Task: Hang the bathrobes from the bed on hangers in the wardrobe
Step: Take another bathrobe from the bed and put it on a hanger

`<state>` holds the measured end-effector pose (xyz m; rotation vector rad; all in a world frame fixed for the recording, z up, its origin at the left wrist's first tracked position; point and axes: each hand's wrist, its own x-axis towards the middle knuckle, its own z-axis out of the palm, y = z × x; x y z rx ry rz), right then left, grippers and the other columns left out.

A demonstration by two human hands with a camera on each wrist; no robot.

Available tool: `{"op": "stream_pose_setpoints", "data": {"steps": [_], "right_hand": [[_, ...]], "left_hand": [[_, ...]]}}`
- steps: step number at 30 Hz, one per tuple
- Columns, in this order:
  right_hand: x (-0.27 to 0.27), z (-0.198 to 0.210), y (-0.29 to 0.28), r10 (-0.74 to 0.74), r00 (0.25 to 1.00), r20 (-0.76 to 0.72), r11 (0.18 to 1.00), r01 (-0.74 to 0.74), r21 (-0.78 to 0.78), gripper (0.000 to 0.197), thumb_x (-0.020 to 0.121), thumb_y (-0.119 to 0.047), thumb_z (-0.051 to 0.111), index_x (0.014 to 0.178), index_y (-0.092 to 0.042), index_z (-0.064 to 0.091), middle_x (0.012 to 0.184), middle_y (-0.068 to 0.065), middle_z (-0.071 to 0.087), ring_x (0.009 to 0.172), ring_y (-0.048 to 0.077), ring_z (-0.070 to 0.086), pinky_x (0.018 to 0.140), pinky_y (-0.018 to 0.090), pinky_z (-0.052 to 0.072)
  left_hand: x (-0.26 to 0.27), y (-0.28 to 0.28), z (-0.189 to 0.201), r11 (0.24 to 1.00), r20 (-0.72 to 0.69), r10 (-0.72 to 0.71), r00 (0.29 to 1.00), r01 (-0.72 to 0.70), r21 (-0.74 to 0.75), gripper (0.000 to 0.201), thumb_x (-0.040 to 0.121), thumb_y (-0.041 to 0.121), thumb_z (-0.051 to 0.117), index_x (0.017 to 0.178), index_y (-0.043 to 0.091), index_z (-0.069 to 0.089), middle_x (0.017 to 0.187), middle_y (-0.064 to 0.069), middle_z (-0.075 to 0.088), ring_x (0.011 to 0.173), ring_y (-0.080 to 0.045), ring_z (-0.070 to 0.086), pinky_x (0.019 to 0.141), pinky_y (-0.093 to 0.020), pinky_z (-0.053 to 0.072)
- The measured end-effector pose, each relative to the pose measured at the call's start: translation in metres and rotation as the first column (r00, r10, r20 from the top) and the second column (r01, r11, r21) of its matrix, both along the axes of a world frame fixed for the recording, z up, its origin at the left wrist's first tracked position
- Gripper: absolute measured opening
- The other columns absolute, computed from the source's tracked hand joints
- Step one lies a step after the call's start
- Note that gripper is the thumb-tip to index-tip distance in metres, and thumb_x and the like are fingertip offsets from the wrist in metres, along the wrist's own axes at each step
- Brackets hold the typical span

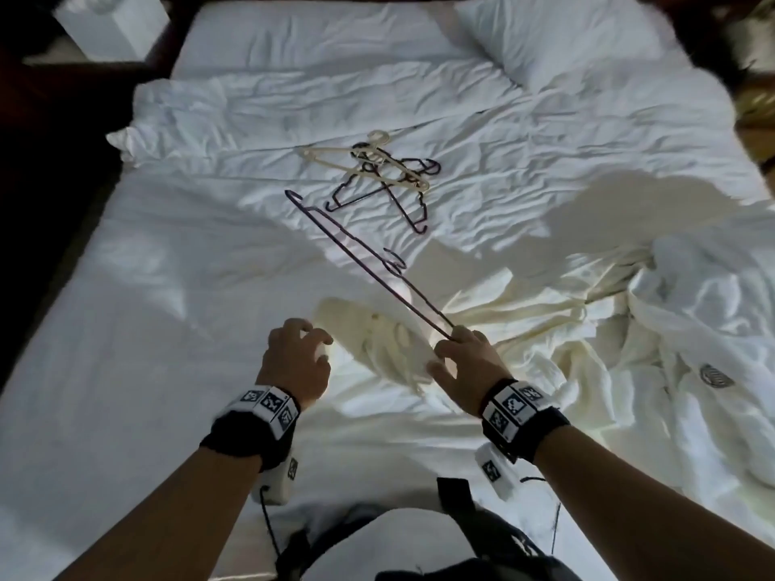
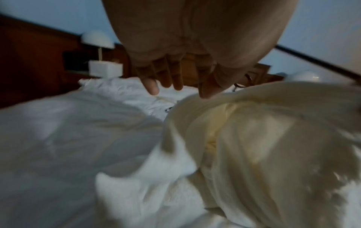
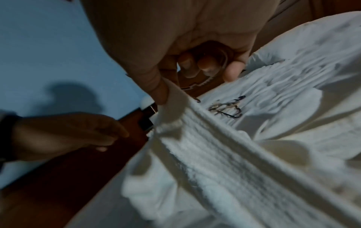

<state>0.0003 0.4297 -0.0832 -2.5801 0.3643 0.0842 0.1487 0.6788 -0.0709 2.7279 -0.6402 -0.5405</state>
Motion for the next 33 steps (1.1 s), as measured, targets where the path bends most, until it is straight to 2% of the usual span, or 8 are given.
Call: {"op": "stream_pose_setpoints", "data": {"steps": [3, 7, 12, 20, 23, 26, 30, 33], "right_hand": [[-0.024, 0.021, 0.002, 0.01, 0.996, 0.085, 0.984, -0.025, 0.176, 0.029, 0.081, -0.048, 0.058, 0.079, -0.02, 0.063, 0.084, -0.008, 0.045, 0.085, 0.017, 0.045, 0.075, 0.028, 0.034], [-0.061, 0.049, -0.003, -0.083, 0.989, 0.122, 0.918, 0.028, 0.395, 0.04, 0.076, -0.055, 0.05, 0.079, -0.017, 0.061, 0.082, -0.009, 0.046, 0.08, 0.01, 0.046, 0.07, 0.022, 0.033], [-0.113, 0.087, -0.017, -0.108, 0.983, 0.15, 0.849, 0.012, 0.528, 0.017, 0.083, -0.035, 0.059, 0.07, -0.045, 0.055, 0.078, -0.019, 0.046, 0.07, 0.002, 0.045, 0.067, 0.015, 0.033], [-0.187, 0.108, -0.062, -0.28, 0.946, 0.16, 0.806, 0.141, 0.576, 0.01, 0.081, -0.038, 0.064, 0.073, -0.042, 0.06, 0.078, -0.014, 0.049, 0.073, 0.008, 0.049, 0.075, 0.027, 0.041], [-0.212, 0.104, -0.085, -0.319, 0.924, 0.211, 0.924, 0.253, 0.287, 0.022, 0.089, -0.037, 0.056, 0.107, -0.05, 0.057, 0.089, -0.011, 0.055, 0.08, 0.01, 0.054, 0.079, 0.038, 0.047], [-0.235, 0.109, -0.108, -0.402, 0.891, 0.211, 0.91, 0.413, -0.011, 0.055, 0.098, -0.03, 0.046, 0.148, -0.041, 0.026, 0.109, 0.005, 0.067, 0.093, 0.029, 0.062, 0.086, 0.042, 0.05], [-0.264, 0.103, -0.149, -0.561, 0.809, 0.176, 0.807, 0.581, -0.101, 0.05, 0.094, -0.047, 0.028, 0.122, -0.024, 0.061, 0.111, 0.009, 0.068, 0.101, 0.034, 0.061, 0.086, 0.043, 0.046], [-0.277, 0.097, -0.167, -0.483, 0.852, 0.201, 0.828, 0.519, -0.211, 0.031, 0.096, -0.037, 0.041, 0.103, -0.025, 0.069, 0.104, 0.0, 0.065, 0.101, 0.031, 0.053, 0.086, 0.042, 0.037]], "left_hand": [[-0.035, -0.022, 0.025, 0.937, 0.13, -0.243, 0.961, 0.267, -0.225, 0.041, 0.083, 0.012, 0.062, 0.121, 0.027, 0.058, 0.125, -0.002, 0.049, 0.113, -0.026, 0.05, 0.096, -0.041, 0.046], [-0.074, -0.058, 0.042, 0.825, 0.178, -0.494, 0.851, 0.524, -0.212, 0.052, 0.083, 0.01, 0.065, 0.129, 0.032, 0.054, 0.137, 0.0, 0.044, 0.12, -0.024, 0.047, 0.099, -0.038, 0.045], [-0.113, -0.095, 0.054, 0.681, 0.304, -0.622, 0.722, 0.69, -0.243, 0.043, 0.077, 0.021, 0.077, 0.115, 0.034, 0.061, 0.144, -0.004, 0.046, 0.128, -0.03, 0.044, 0.104, -0.042, 0.039], [-0.164, -0.152, 0.064, 0.593, 0.244, -0.73, 0.638, 0.769, -0.238, 0.027, 0.085, 0.035, 0.044, 0.097, 0.018, 0.061, 0.095, -0.001, 0.059, 0.086, -0.027, 0.059, 0.078, -0.037, 0.045], [-0.177, -0.155, 0.066, 0.692, 0.06, -0.673, 0.737, 0.657, -0.299, 0.042, 0.085, 0.045, 0.034, 0.089, 0.012, 0.06, 0.088, -0.007, 0.06, 0.081, -0.029, 0.057, 0.071, -0.033, 0.04], [-0.173, -0.15, 0.064, 0.856, -0.087, -0.484, 0.871, 0.45, -0.256, 0.042, 0.09, 0.05, 0.039, 0.067, 0.017, 0.054, 0.071, -0.008, 0.061, 0.068, -0.028, 0.057, 0.064, -0.033, 0.042], [-0.149, -0.135, 0.05, 0.966, -0.379, -0.035, 0.925, -0.066, -0.25, 0.033, 0.093, 0.032, 0.059, 0.073, 0.009, 0.07, 0.073, -0.012, 0.07, 0.072, -0.032, 0.067, 0.068, -0.037, 0.052], [-0.138, -0.12, 0.047, 0.813, -0.637, 0.25, 0.729, -0.516, -0.272, 0.027, 0.085, 0.03, 0.067, 0.084, 0.004, 0.074, 0.083, -0.02, 0.073, 0.075, -0.037, 0.069, 0.078, -0.053, 0.056]]}}
